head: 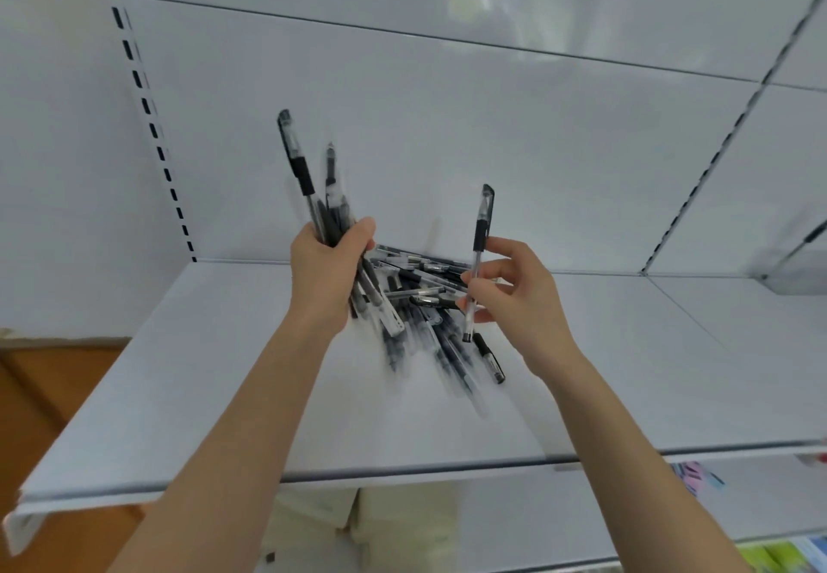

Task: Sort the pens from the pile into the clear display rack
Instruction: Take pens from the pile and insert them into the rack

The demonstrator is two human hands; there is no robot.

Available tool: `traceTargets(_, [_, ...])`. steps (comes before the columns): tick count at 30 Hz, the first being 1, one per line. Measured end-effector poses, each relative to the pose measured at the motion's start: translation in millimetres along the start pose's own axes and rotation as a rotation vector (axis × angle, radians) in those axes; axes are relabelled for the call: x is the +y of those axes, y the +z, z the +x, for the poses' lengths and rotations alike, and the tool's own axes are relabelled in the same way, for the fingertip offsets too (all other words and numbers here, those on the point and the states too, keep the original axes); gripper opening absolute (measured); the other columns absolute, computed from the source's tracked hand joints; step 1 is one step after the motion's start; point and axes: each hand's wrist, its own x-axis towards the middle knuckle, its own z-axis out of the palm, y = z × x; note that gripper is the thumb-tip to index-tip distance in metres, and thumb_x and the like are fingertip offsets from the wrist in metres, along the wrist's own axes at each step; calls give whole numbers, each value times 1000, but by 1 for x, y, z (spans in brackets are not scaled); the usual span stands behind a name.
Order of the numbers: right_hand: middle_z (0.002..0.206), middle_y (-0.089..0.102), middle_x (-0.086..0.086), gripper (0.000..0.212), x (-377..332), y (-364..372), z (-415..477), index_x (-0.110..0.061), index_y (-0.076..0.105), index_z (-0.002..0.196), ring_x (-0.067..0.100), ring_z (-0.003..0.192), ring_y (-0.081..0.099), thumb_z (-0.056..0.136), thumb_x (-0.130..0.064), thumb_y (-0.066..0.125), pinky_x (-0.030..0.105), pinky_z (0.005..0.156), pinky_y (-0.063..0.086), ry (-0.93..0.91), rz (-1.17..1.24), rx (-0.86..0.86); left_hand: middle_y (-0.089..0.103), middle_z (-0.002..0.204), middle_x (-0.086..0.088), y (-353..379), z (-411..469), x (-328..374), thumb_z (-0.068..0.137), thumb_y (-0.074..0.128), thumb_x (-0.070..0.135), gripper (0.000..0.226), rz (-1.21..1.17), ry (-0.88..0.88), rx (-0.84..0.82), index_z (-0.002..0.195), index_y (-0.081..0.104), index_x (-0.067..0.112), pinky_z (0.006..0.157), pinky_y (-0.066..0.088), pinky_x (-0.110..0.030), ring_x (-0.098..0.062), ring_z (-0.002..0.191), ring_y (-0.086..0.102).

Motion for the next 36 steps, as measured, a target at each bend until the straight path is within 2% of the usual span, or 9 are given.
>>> traceTargets(2, [74,62,-1,31,-5,2,-5,-24,54,100,13,66,66,83,2,53,36,65,55,9,55,-14,53,58,0,0,-6,2,86,63,15,19,-13,-66,-88,74,53,4,38,41,-17,-9,42,49])
traceTargets(6, [65,68,-3,14,-9,-2,-15,-16,56,91,13,67,65,85,-4,56,31,67,52,31,198,18,54,47,6,6,-31,3,87,61,16,29,25,-126,-331,60,54,9,50,44,-21,-10,49,48])
traceTargets(13, [80,73,-4,5,-10,-34,-40,-14,56,92,8,75,63,87,-12,57,22,67,45,47,318,101,72,82,-10,28,-86,-4,89,56,12,12,-93,-271,-662,94,64,6,63,57,-28,-19,73,71])
traceTargets(17, [83,73,0,4,-7,-56,-53,-14,56,87,14,77,63,87,-10,57,22,64,49,57,353,132,67,63,-4,47,-103,-11,88,56,6,8,-40,-224,-690,83,62,5,47,49,-21,-13,49,60])
traceTargets(20, [88,73,5,11,-5,-87,-61,-10,57,98,18,78,67,88,-13,58,23,63,53,50,371,258,65,58,-4,68,-115,-19,87,57,3,11,-4,-231,-718,77,58,0,43,44,-21,-11,42,51])
traceTargets(25, [77,72,2,13,-3,-167,-79,-15,56,103,21,72,69,90,-18,57,21,60,52,-22,282,453,62,52,-1,121,-159,-35,88,58,5,12,44,-277,-826,81,57,-5,40,40,-18,-9,40,48])
traceTargets(28, [75,73,3,6,3,-226,-101,-19,57,96,19,64,67,89,-18,57,21,61,52,-24,212,511,68,66,-9,164,-194,-45,88,58,9,15,26,-332,-848,78,61,-1,43,43,-20,-9,43,50])
traceTargets(30, [75,73,3,5,7,-270,-118,-19,57,94,18,60,66,90,-19,57,22,59,53,-8,219,576,68,73,-12,192,-214,-53,89,57,11,15,-14,-381,-830,79,62,1,45,45,-21,-9,44,51])
traceTargets(36, [72,71,1,6,23,-385,-156,-18,55,94,19,57,68,89,-18,58,22,58,56,25,250,746,60,59,-4,263,-261,-71,89,56,11,15,-136,-521,-714,80,59,0,50,50,-24,-12,49,54])
